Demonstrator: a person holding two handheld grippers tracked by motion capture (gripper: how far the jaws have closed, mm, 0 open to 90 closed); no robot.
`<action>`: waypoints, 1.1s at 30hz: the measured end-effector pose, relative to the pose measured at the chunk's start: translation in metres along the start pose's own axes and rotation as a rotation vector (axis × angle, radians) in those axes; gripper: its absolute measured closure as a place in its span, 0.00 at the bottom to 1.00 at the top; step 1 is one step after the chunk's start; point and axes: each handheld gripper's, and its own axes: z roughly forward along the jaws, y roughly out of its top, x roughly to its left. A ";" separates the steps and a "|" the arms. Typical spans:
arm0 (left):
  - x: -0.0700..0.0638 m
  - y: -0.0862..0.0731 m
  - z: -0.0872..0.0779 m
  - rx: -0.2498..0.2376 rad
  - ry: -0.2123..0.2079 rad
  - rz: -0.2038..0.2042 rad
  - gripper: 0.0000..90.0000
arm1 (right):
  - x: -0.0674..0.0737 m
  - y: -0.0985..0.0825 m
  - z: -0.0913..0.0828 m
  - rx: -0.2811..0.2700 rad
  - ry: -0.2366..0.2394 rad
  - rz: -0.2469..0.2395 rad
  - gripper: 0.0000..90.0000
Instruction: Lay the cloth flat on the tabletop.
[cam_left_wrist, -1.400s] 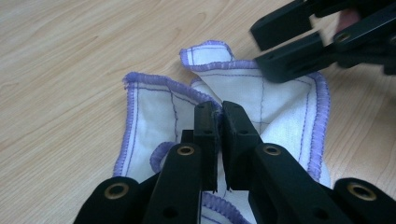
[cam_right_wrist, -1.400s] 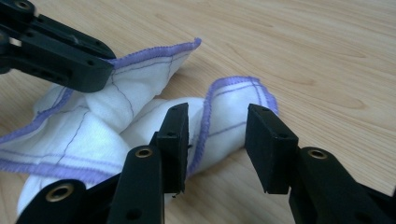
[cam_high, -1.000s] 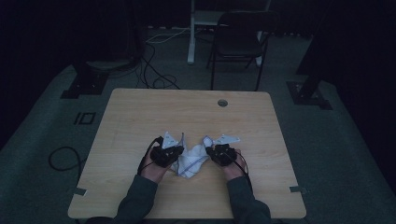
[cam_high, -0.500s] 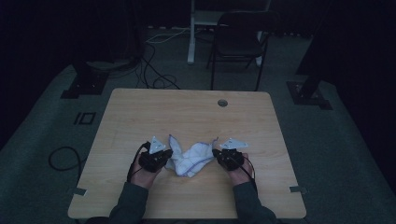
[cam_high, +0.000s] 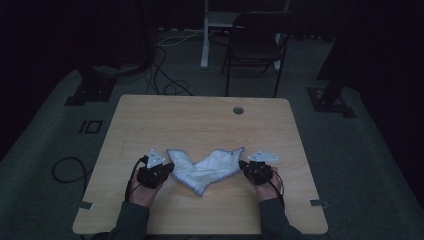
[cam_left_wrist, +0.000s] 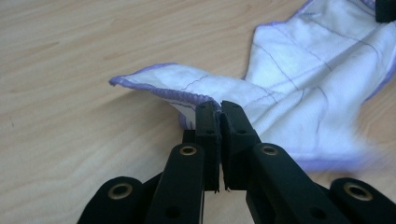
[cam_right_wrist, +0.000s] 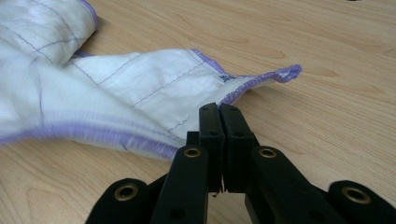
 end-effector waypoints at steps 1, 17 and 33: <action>-0.001 -0.001 -0.001 0.001 0.001 -0.003 0.97 | 0.000 0.000 0.000 0.000 0.000 0.000 0.99; -0.036 -0.045 -0.005 0.112 -0.158 -0.061 0.93 | 0.002 -0.014 -0.012 0.024 -0.032 -0.014 0.99; -0.010 0.004 0.008 0.038 -0.057 -0.041 0.76 | -0.002 -0.001 -0.019 -0.032 -0.054 -0.030 0.79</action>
